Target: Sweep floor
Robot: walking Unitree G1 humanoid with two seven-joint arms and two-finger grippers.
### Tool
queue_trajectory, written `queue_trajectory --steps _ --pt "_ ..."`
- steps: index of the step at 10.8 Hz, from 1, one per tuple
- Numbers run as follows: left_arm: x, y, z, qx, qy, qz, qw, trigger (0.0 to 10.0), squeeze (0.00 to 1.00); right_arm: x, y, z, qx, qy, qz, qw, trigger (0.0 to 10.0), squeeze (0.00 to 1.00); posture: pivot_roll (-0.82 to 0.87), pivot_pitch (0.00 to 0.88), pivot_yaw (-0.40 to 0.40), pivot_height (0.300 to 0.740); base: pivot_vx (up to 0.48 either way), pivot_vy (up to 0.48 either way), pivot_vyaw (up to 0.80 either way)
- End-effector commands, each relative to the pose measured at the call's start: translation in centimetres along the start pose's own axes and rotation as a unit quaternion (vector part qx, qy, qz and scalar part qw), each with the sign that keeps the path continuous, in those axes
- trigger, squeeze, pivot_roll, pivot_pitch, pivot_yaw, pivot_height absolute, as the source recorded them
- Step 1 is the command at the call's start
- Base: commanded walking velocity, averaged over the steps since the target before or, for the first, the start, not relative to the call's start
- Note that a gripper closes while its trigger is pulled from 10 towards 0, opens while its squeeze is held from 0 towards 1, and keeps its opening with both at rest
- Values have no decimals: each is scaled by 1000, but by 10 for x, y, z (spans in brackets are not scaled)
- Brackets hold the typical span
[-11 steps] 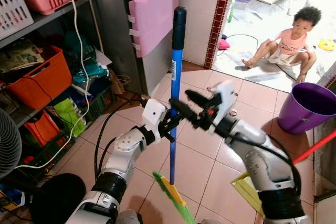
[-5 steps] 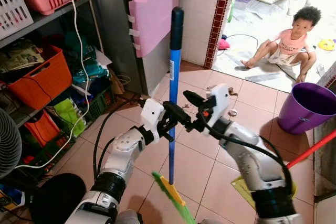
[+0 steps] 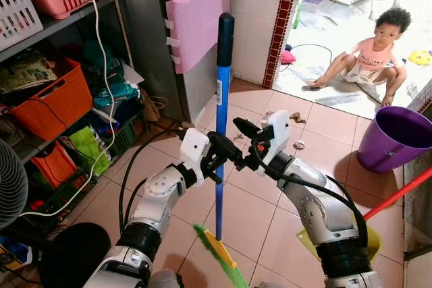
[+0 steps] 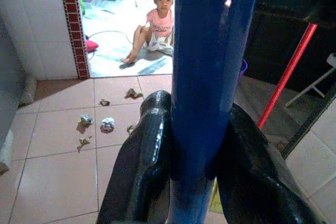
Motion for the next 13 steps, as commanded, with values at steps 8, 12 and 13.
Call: queue_trajectory --steps 8,12,13 --pt "14 -10 -9 -31 -26 -23 999 0 0 -21 2 -9 6 40 10 999 8510 0 -83 0 34 740 0 0 0" --pt "13 -12 -10 -35 -26 -22 999 0 0 -12 -5 -19 -4 28 18 999 9922 0 -83 0 33 740 0 0 0" --pt "13 -12 -10 -36 -25 -21 999 0 0 -9 -7 -20 -5 25 21 999 10000 0 -83 0 32 740 0 0 0"
Point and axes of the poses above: a point about 5 cm out from each wrist's last joint towards the gripper, its own z axis pointing back from the gripper into the wrist, its own x axis along the axis of the wrist's last joint, y = z × x, the point moved 1 cm from there along -z, pointing out of the wrist towards the gripper, and after that the axes turned 6 degrees about -z, right-handed, at the moved point
